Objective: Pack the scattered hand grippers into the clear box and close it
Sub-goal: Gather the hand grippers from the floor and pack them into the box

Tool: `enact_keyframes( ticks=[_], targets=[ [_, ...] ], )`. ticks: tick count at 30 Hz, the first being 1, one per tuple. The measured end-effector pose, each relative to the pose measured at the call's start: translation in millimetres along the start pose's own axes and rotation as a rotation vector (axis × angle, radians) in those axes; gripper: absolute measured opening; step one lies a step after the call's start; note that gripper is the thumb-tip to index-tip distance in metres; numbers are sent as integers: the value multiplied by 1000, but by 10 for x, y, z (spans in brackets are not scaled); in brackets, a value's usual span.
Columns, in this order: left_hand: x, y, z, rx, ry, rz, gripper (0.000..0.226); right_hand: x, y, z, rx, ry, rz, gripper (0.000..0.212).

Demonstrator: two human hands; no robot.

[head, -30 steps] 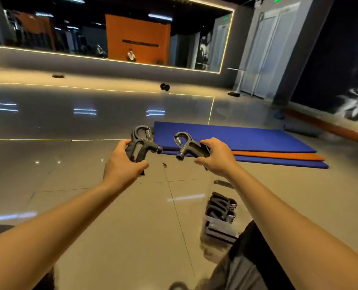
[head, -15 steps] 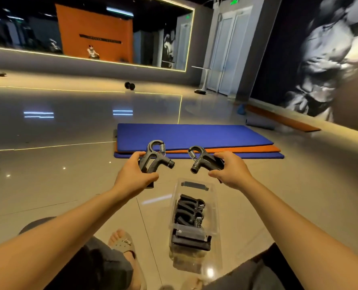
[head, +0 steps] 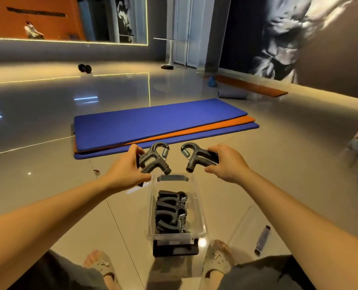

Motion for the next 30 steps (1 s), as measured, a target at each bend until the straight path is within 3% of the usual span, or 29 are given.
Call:
enact_keyframes(
  ticks=[11, 24, 27, 30],
  targets=[
    [-511, -583, -966, -161, -130, -265, 59, 201, -541, -815, -3, 29, 61, 43],
    [-1410, -2004, -1238, -484, -65, -285, 49, 980, -1495, -1315, -190, -128, -18, 51],
    [-1548, -2335, -1186, -496, -9, -239, 40, 1173, -1658, -1371, -221, -194, -68, 49],
    [-1718, -2575, -1131, -458, 86, -201, 52, 1331, -1806, -1458, -248, -220, -85, 41]
  ],
)
Point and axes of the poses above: each hand's wrist, its own z-axis away from the middle knuckle, its own y-axis out of the back of the hand, x = y × z, the point moved 10 cm from there along -z, towards the middle knuckle, and after that the axes turned 10 degrees about x, right-handed, at the moved point
